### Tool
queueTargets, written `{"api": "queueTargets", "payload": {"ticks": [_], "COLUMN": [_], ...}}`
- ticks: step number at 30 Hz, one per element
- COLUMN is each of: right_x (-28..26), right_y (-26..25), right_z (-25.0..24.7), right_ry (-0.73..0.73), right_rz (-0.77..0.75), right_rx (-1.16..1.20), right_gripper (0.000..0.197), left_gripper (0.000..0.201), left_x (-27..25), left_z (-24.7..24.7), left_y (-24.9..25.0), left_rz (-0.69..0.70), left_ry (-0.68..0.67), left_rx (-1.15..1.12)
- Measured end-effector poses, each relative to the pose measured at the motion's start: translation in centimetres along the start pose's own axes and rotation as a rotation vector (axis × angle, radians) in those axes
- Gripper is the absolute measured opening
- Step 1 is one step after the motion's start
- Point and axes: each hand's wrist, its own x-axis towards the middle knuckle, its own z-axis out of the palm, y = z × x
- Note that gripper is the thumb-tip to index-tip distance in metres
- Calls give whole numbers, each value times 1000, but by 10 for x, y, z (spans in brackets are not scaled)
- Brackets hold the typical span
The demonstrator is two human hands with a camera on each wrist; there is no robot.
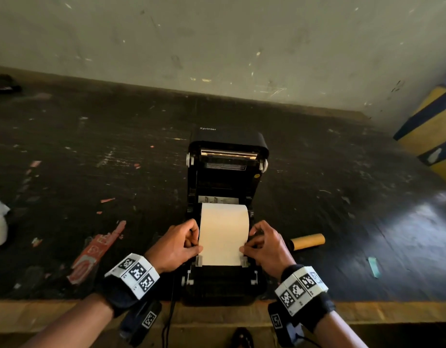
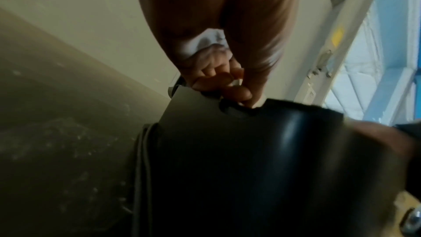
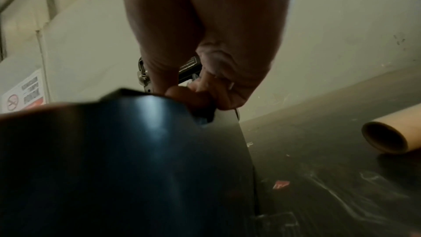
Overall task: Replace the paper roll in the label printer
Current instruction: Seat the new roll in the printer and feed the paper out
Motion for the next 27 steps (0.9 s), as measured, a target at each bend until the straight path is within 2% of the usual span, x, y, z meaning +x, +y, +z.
{"api": "queueTargets", "payload": {"ticks": [6, 12, 19, 27], "right_x": [0, -2, 0, -2], "right_y": [2, 2, 3, -3], "right_z": [0, 0, -6, -5], "right_ry": [-28, 3, -49, -70], "right_rz": [-16, 20, 8, 33], "right_rx": [-7, 61, 70, 107], "right_gripper": [35, 35, 37, 35], "left_gripper": [20, 19, 17, 20], "left_x": [-3, -2, -2, -2], "left_z": [0, -2, 2, -4], "left_y": [1, 3, 2, 5], "left_rz": [7, -3, 4, 1], "left_ry": [76, 2, 78, -24], "left_rx": [-76, -17, -37, 7]}}
